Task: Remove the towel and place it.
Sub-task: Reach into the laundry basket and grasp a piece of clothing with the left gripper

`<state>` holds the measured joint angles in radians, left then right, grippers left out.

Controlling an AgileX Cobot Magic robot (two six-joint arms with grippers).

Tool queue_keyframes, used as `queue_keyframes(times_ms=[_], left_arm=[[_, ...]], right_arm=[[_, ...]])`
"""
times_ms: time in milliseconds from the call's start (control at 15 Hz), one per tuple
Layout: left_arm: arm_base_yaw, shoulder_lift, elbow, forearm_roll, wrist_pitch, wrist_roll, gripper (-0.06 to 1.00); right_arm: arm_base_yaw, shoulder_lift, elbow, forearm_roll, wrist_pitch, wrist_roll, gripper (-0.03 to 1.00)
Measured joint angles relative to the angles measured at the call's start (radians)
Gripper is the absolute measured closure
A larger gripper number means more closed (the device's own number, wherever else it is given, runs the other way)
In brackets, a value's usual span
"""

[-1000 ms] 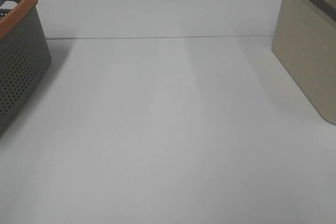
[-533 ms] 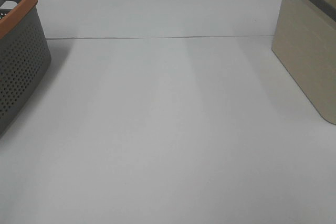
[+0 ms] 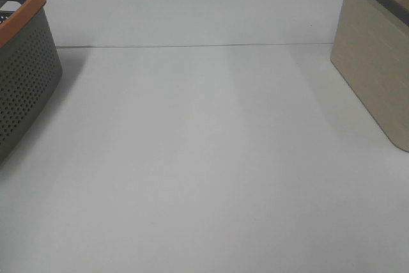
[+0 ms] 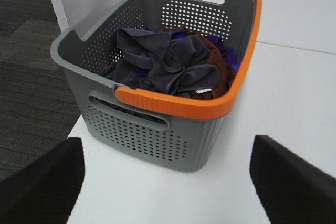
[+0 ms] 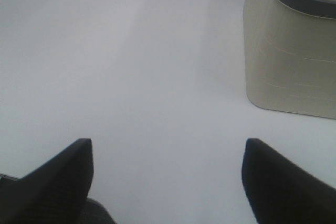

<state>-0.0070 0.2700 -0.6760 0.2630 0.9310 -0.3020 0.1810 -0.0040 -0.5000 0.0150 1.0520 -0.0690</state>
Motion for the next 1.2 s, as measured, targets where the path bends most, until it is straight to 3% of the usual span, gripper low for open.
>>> queue_keyframes(times_ms=[333, 867, 1200], left_arm=[[0.000, 0.314, -0.144, 0.132, -0.015, -0.254, 0.17], [0.000, 0.805, -0.349, 0.262, -0.018, -0.375, 0.18], [0.000, 1.106, -0.564, 0.278, -0.021, -0.395, 0.25]], right_arm=[[0.000, 0.000, 0.000, 0.000, 0.000, 0.000, 0.20], [0.000, 0.000, 0.000, 0.000, 0.000, 0.000, 0.20], [0.000, 0.000, 0.000, 0.000, 0.000, 0.000, 0.20]])
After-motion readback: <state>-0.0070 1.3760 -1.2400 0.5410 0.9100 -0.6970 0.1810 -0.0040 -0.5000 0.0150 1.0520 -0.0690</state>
